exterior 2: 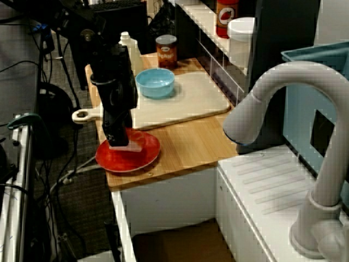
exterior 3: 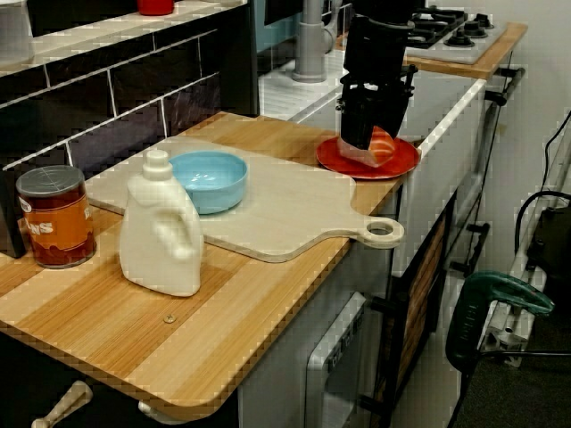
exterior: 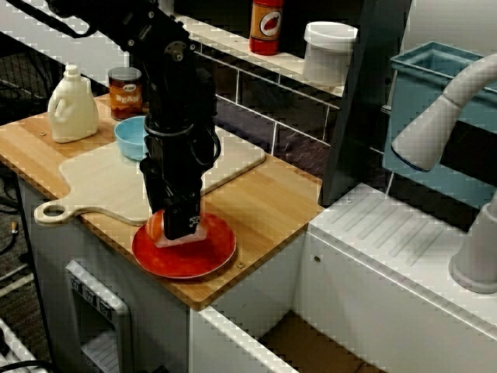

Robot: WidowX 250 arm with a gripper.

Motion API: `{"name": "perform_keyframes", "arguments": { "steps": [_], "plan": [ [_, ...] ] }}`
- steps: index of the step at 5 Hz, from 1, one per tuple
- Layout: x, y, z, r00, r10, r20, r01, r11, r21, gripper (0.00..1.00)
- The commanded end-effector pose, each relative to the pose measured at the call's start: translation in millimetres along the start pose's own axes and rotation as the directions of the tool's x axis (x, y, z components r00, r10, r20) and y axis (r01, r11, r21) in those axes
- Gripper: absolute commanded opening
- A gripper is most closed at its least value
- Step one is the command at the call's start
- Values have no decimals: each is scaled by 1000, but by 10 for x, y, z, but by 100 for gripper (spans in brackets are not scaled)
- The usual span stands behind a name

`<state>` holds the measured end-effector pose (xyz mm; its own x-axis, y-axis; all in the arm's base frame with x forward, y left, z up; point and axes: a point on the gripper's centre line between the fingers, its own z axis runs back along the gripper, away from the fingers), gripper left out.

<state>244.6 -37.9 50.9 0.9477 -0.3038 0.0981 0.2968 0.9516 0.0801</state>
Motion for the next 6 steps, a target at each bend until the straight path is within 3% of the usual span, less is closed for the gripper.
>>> {"name": "perform_keyframes", "arguments": {
  "steps": [1,2,3,4,5,6],
  "plan": [
    [17,169,210,999,31,16,-31,999,-9,100],
    [29,225,318,997,72,18,-72,997,-33,100],
    [46,372,456,987,159,30,-159,987,-23,100],
    [5,613,649,973,211,95,-208,977,-38,100],
    [-46,786,695,955,239,175,-243,970,3,100],
    [-24,954,645,947,262,185,-270,963,19,100]
  ]
}}
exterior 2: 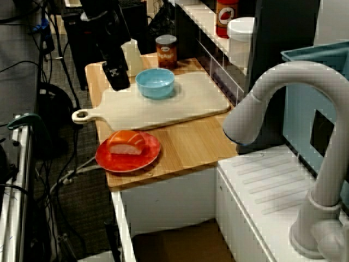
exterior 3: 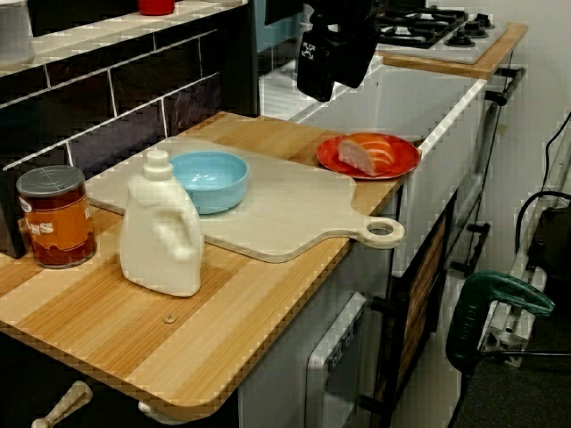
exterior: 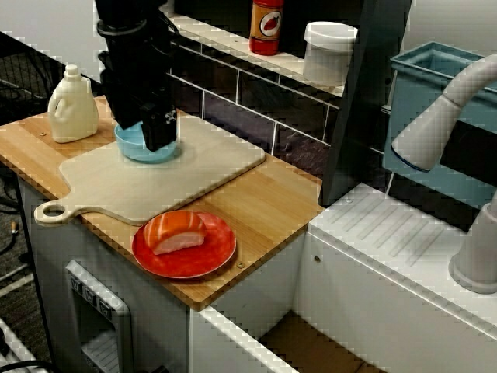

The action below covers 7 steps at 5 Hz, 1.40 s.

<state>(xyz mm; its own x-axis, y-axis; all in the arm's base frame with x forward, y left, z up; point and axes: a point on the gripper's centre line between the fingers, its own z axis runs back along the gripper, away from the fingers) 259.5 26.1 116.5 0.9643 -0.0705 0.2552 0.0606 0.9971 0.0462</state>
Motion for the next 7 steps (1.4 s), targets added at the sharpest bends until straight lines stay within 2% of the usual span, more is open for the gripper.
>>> {"name": "perform_keyframes", "arguments": {
  "steps": [1,3,4,6,7],
  "plan": [
    [157,307,-44,998,33,53,-36,998,55,100],
    [589,556,-132,993,109,45,-112,991,67,100],
    [718,625,-195,992,121,38,-124,989,75,100],
    [743,594,-198,994,108,15,-109,993,46,100],
    [729,576,-225,996,86,23,-87,995,54,100]
  ]
}}
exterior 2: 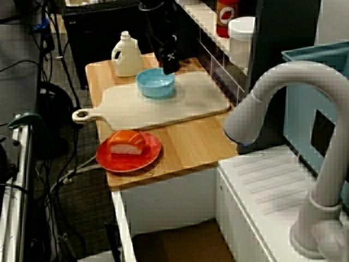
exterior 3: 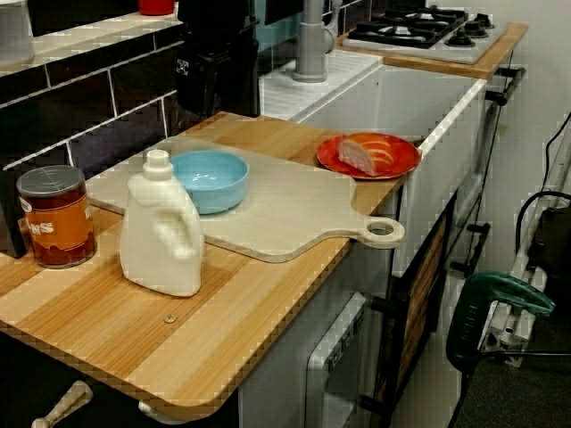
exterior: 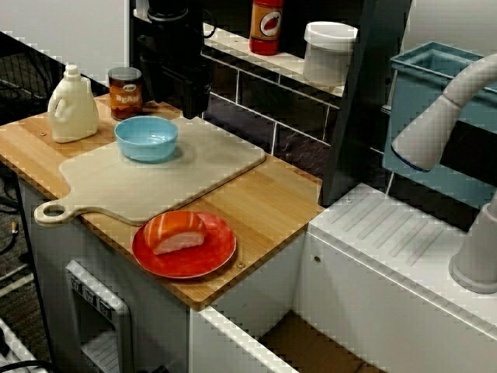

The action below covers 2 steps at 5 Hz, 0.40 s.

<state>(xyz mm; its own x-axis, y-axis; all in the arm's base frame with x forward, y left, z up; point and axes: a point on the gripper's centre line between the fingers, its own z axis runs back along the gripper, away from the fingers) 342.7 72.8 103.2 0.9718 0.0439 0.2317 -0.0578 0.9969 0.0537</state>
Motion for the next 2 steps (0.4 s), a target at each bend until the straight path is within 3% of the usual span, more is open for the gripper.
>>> {"name": "perform_keyframes", "arguments": {
  "steps": [1,2],
  "plan": [
    [-52,140,45,998,-47,40,46,999,26,100],
    [-102,141,3,995,-79,62,75,996,57,100]
  ]
}}
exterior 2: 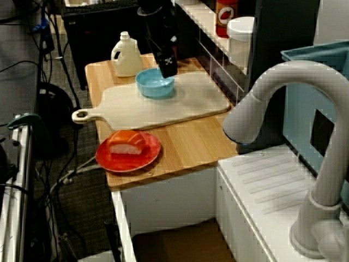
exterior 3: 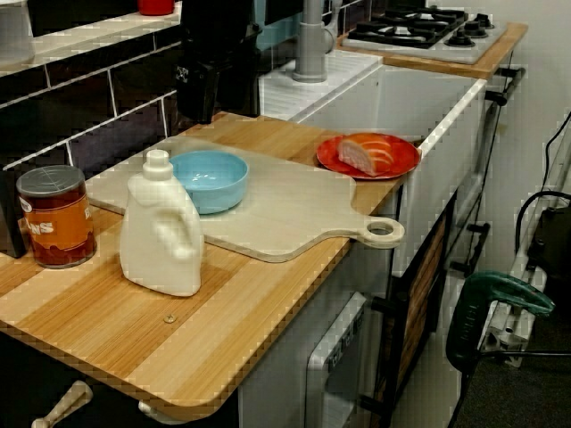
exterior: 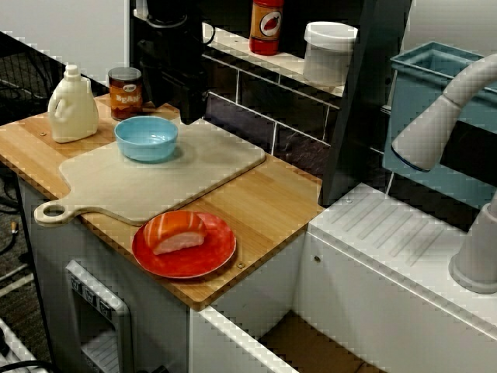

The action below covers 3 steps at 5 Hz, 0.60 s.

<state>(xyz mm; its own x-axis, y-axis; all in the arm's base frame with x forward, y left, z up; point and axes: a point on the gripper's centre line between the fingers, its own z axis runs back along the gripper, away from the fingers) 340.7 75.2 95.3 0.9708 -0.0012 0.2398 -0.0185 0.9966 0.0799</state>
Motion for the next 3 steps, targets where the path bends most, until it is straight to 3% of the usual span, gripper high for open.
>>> {"name": "perform_keyframes", "arguments": {
  "steps": [1,3],
  "plan": [
    [-86,120,60,998,-45,48,43,998,45,100],
    [-168,105,5,998,-52,39,50,997,52,100]
  ]
}}
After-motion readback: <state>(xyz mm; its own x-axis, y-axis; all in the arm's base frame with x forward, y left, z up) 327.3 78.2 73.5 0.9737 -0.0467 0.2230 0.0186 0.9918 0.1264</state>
